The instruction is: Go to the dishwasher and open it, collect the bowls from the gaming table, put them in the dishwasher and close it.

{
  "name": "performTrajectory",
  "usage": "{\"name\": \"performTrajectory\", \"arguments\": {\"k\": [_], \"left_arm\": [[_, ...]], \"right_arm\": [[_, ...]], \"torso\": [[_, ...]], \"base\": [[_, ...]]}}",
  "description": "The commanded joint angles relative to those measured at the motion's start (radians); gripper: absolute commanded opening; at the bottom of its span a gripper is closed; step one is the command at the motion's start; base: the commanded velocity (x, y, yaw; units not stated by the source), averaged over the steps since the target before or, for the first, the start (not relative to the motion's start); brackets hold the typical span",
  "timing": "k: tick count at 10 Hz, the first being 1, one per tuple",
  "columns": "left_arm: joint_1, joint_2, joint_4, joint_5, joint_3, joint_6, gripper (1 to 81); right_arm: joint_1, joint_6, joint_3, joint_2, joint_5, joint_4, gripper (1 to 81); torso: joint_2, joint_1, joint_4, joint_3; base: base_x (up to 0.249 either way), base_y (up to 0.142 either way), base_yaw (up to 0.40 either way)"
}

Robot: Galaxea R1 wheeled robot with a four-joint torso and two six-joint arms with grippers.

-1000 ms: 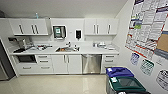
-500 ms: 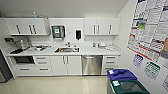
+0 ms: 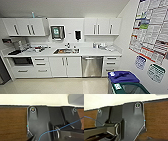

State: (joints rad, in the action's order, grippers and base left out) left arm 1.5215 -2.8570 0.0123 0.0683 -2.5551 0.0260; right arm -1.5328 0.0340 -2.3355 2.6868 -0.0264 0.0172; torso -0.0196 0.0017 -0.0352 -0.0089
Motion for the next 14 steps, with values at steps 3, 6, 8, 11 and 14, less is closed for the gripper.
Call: {"name": "performTrajectory", "arguments": {"k": [3, 6, 8, 11, 14], "left_arm": [[-0.047, 0.004, 0.011, -0.051, -0.001, -0.004, 81.1], [-0.048, -0.001, 0.009, -0.051, -0.001, -0.004, 81.1], [-0.046, -0.001, 0.009, -0.051, -0.001, -0.004, 81.1], [-0.046, -0.001, 0.009, -0.051, -0.001, -0.004, 81.1], [-0.048, -0.001, 0.011, -0.051, -0.001, -0.004, 81.1]], "right_arm": [[0.050, 0.000, 0.003, -0.028, 0.054, -0.005, 81.1], [0.056, 0.000, 0.003, -0.026, 0.056, -0.010, 81.1], [0.058, 0.000, 0.003, -0.026, 0.056, -0.010, 81.1], [0.059, 0.001, 0.001, -0.023, 0.056, -0.010, 81.1], [0.056, 0.000, 0.001, -0.022, 0.056, -0.010, 81.1]], "torso": [[0.000, 0.000, 0.000, 0.000], [0.000, 0.000, 0.000, 0.000], [0.000, 0.000, 0.000, 0.000], [0.000, 0.000, 0.000, 0.000], [-0.002, -0.002, 0.000, 0.001]], "base": [[0.121, 0.000, 0.000], [0.110, 0.000, 0.000], [0.104, 0.000, 0.000], [0.102, 0.000, 0.000], [0.124, 0.000, 0.000]]}}
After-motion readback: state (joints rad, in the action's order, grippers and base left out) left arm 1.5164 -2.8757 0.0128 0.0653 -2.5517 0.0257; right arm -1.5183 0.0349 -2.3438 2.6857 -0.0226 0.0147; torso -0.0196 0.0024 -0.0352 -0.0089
